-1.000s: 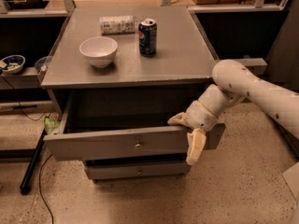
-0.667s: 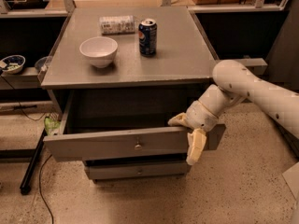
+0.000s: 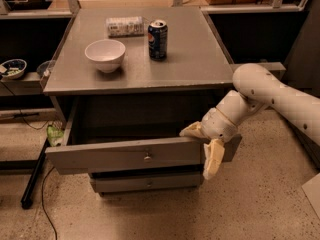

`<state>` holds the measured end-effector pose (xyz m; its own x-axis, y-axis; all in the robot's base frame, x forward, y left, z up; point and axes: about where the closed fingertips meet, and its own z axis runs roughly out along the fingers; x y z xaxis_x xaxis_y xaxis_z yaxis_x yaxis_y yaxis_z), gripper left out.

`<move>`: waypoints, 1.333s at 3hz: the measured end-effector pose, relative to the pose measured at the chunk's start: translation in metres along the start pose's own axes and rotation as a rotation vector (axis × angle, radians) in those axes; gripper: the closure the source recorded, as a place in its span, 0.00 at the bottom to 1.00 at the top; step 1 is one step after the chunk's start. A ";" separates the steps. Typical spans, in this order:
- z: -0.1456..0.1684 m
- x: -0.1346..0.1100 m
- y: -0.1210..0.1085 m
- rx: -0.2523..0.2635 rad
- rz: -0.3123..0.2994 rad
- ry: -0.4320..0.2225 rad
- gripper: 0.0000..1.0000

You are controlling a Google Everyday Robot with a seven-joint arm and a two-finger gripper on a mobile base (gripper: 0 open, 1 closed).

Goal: Open top drawer

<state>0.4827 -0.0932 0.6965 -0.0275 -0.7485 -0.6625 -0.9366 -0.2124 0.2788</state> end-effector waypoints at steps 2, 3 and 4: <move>-0.001 -0.005 0.043 -0.062 -0.064 -0.099 0.00; -0.002 -0.008 0.058 -0.087 -0.098 -0.123 0.00; -0.002 -0.008 0.058 -0.088 -0.099 -0.123 0.00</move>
Offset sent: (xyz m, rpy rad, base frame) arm -0.0572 -0.0148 0.0262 0.1578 0.0392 0.0774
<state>0.4290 -0.1007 0.7191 0.0161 -0.6398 -0.7684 -0.9026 -0.3399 0.2641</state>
